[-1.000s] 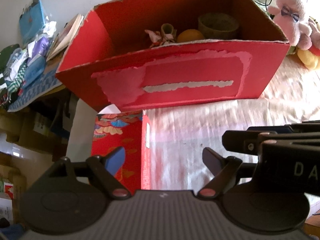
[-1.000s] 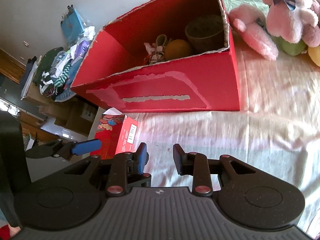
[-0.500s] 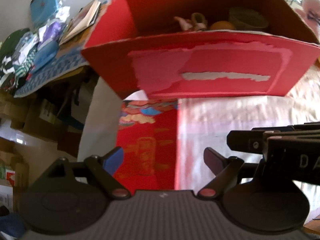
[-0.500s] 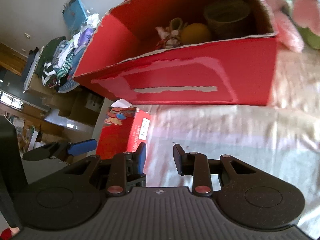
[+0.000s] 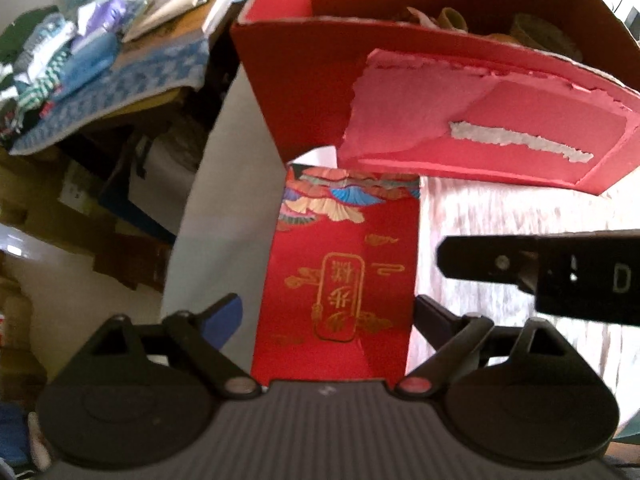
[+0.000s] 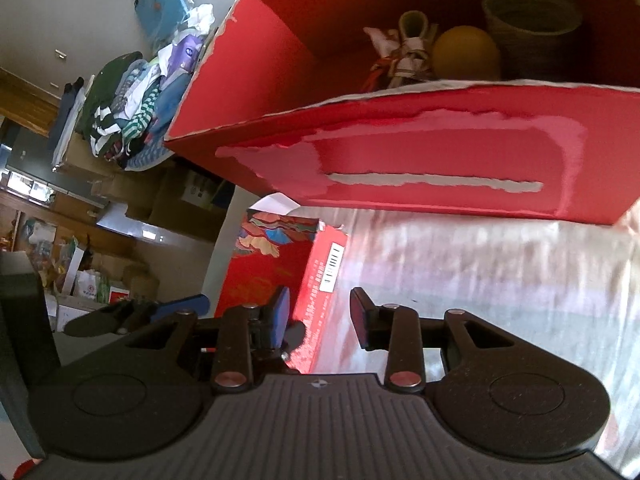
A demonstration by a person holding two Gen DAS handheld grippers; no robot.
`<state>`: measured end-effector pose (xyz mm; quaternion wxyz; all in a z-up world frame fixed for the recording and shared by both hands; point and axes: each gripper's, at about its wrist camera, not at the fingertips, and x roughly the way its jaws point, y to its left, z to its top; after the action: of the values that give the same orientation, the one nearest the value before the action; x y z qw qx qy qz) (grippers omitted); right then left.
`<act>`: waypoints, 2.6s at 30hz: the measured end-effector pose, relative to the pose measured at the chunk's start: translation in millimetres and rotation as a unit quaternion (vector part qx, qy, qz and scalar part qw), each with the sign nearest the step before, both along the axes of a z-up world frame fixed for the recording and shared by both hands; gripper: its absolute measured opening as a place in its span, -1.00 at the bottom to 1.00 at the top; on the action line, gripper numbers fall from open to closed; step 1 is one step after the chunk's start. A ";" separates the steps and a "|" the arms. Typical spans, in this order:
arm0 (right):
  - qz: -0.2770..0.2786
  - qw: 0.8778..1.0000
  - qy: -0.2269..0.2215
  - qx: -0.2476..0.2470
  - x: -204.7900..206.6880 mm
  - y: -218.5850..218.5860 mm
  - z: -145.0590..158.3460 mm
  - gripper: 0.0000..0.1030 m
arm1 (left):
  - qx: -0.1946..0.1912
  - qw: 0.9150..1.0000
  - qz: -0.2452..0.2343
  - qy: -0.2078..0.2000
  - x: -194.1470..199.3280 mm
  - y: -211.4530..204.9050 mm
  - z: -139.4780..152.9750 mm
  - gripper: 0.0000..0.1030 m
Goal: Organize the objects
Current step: 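Lower the right gripper toward the red printed gift box, then close the right gripper on the red gift box and lift it, then carry the red gift box with the right gripper over the red box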
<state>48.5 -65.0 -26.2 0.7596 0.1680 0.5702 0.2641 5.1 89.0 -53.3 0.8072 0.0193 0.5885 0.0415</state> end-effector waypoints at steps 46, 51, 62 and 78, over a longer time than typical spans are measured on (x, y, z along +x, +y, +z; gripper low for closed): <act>-0.017 0.998 0.056 0.010 12.8 0.6 -20.5 -0.17 | -0.031 0.995 -0.086 0.040 24.3 -5.6 -24.1 0.56; -0.043 0.997 0.058 0.008 6.3 -25.3 -15.8 -0.17 | -0.027 0.991 -0.123 0.038 21.4 -35.5 -18.8 0.56; -0.148 0.988 0.041 0.004 -26.6 -115.7 3.5 -0.17 | -0.030 0.969 -0.243 0.019 9.8 -129.0 -0.1 0.56; -0.278 0.959 -0.052 -0.006 -84.6 -208.9 56.1 -0.17 | -0.046 0.926 -0.370 -0.059 -14.1 -230.5 57.5 0.55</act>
<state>-36.0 -274.0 29.9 0.8328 0.3013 0.4620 0.0477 -9.0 -141.6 4.3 0.7986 0.1957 0.4918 -0.2865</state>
